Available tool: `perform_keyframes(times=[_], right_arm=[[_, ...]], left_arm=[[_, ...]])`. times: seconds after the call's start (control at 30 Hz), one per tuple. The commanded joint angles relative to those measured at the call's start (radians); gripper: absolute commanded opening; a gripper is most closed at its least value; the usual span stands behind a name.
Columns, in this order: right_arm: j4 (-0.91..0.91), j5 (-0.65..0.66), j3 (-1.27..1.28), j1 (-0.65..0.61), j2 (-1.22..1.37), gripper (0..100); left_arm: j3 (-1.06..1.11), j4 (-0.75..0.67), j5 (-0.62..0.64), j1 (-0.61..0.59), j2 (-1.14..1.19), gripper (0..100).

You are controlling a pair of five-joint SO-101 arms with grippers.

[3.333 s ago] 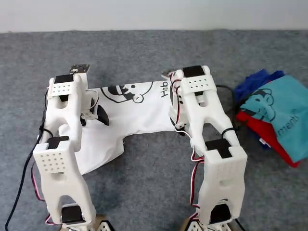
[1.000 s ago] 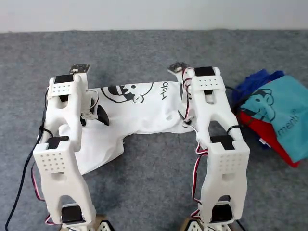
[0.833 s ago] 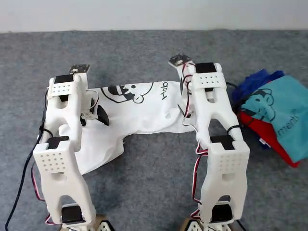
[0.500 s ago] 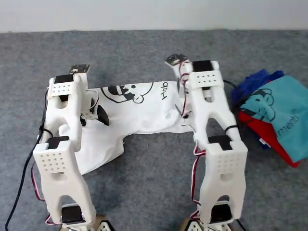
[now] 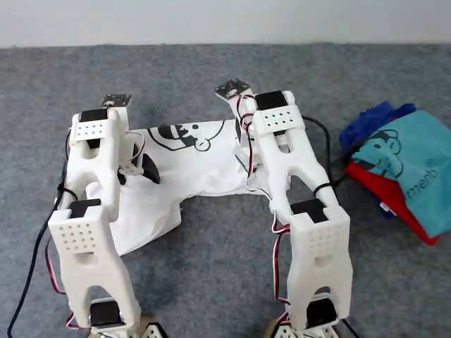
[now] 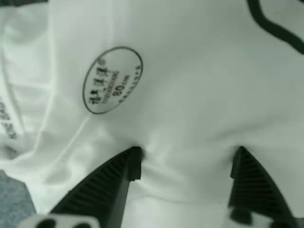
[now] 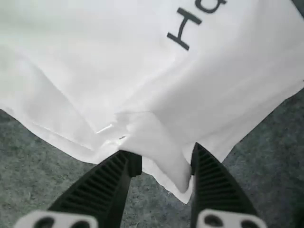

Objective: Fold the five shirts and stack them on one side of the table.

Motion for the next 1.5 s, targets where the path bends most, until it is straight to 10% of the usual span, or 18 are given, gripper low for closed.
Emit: perform_keyframes(times=[0.0, 0.7, 1.47], right_arm=[[-0.019, 0.046, -0.04, -0.005, -0.001, 5.1], [-0.346, 0.196, -0.118, 0.082, 0.021, 3.5], [-0.216, 0.292, -0.321, -0.199, 0.018, 3.5]], left_arm=[[0.004, -0.028, -0.011, 0.009, -0.014, 31], [0.004, -0.028, -0.011, 0.009, -0.014, 31], [0.004, -0.028, -0.011, 0.009, -0.014, 31]])
